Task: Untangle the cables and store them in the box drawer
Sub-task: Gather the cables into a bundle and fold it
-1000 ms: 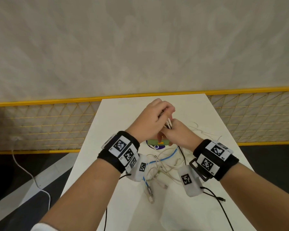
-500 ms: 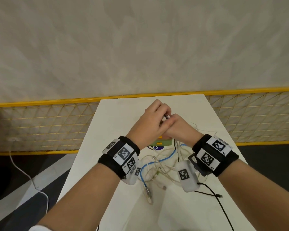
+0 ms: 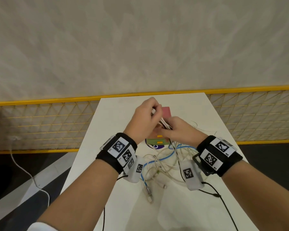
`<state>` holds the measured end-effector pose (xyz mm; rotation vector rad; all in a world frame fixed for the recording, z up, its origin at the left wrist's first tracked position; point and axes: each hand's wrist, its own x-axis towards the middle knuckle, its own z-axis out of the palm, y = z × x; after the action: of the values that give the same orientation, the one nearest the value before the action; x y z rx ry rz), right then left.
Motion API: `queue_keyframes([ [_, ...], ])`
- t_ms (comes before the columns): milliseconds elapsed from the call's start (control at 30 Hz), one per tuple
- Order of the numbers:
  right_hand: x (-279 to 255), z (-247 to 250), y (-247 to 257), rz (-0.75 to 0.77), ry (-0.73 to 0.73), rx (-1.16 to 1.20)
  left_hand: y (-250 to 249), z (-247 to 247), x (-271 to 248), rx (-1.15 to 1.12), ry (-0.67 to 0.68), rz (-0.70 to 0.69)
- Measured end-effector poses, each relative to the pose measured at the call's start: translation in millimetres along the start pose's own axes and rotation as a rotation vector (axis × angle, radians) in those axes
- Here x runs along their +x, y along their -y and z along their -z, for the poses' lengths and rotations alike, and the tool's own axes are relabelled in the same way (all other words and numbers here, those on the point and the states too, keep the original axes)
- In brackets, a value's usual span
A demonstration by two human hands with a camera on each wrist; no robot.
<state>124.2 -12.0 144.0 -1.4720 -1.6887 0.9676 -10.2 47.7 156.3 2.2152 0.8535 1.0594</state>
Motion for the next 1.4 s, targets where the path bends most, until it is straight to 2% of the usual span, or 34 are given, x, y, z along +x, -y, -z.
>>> queue_keyframes([
  [67,-4,3,-11,-0.017,0.021,-0.11,4,6,1,-0.071,0.017,0.084],
  [133,-5,5,-18,-0.008,-0.024,-0.172,11,9,1,-0.15,0.079,0.163],
  [200,-5,7,-19,-0.009,-0.036,-0.274,18,12,2,-0.143,0.04,0.181],
  [267,-6,10,-14,-0.016,-0.007,-0.41,14,19,1,-0.071,-0.069,0.028],
  [300,-7,12,-9,0.006,0.021,-0.454,8,21,1,-0.018,-0.064,-0.089],
  [367,-7,15,1,0.071,0.123,-0.473,-6,17,-2,0.093,0.149,-0.23],
  [433,-5,16,7,0.067,0.201,-0.522,-14,5,-8,0.211,0.423,-0.16],
  [467,-3,16,9,0.059,0.2,-0.551,-13,-1,-11,0.25,0.511,-0.096],
  [533,0,17,8,0.077,0.2,-0.564,-5,-9,-14,0.252,0.543,-0.009],
  [633,-1,29,6,0.077,0.206,-0.535,2,-8,-13,0.302,0.533,0.049],
  [767,-10,56,-1,0.0,0.188,-0.436,16,6,-12,0.416,0.463,0.002],
  [867,-20,57,-8,0.015,0.131,-0.336,22,13,-14,0.254,0.348,-0.013],
  [933,-25,49,-12,0.012,0.079,-0.292,20,13,-15,0.069,0.229,0.042],
  [1033,-30,29,-19,0.019,0.001,-0.203,19,7,-14,-0.231,-0.021,0.246],
  [1100,-29,14,-21,-0.001,-0.081,-0.144,19,1,-13,-0.42,-0.129,0.37],
  [1167,-24,-1,-24,-0.035,-0.142,-0.104,10,-6,-15,-0.56,-0.13,0.437],
  [1233,-17,-15,-26,-0.004,-0.175,-0.131,3,-12,-16,-0.614,-0.091,0.459],
  [1400,-8,-33,-10,0.124,-0.155,-0.294,3,-23,-17,-0.517,-0.095,0.495],
])
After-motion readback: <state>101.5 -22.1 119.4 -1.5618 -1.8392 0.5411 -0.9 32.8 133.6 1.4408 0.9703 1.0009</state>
